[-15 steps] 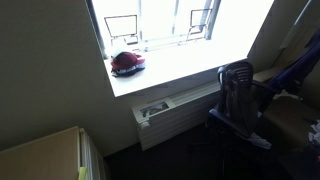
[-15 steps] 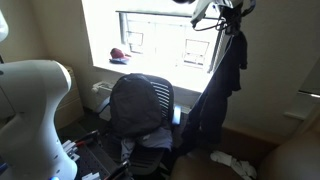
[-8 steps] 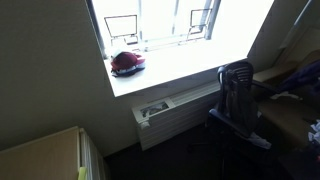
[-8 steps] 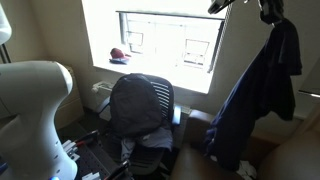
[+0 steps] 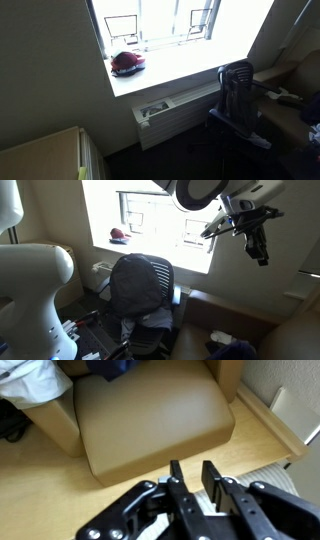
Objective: Put the shirt on the black chair on the brown chair
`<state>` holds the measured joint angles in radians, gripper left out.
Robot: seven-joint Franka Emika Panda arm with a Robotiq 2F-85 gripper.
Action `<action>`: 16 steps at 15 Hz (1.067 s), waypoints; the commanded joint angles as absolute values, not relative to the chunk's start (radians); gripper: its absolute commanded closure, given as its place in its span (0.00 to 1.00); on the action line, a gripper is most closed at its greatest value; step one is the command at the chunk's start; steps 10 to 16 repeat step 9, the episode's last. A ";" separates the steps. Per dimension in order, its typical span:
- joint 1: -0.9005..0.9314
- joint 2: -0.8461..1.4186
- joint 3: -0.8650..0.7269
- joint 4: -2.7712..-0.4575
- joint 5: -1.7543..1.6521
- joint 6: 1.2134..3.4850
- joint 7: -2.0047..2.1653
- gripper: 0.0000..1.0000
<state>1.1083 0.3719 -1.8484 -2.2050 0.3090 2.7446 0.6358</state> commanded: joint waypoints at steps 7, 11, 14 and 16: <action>1.316 0.337 -1.913 -2.463 0.330 2.768 0.436 0.17; 1.415 0.328 -1.962 -2.579 0.342 2.799 0.340 0.03; 1.415 0.328 -1.962 -2.579 0.342 2.799 0.340 0.03; 1.415 0.328 -1.962 -2.579 0.342 2.799 0.340 0.03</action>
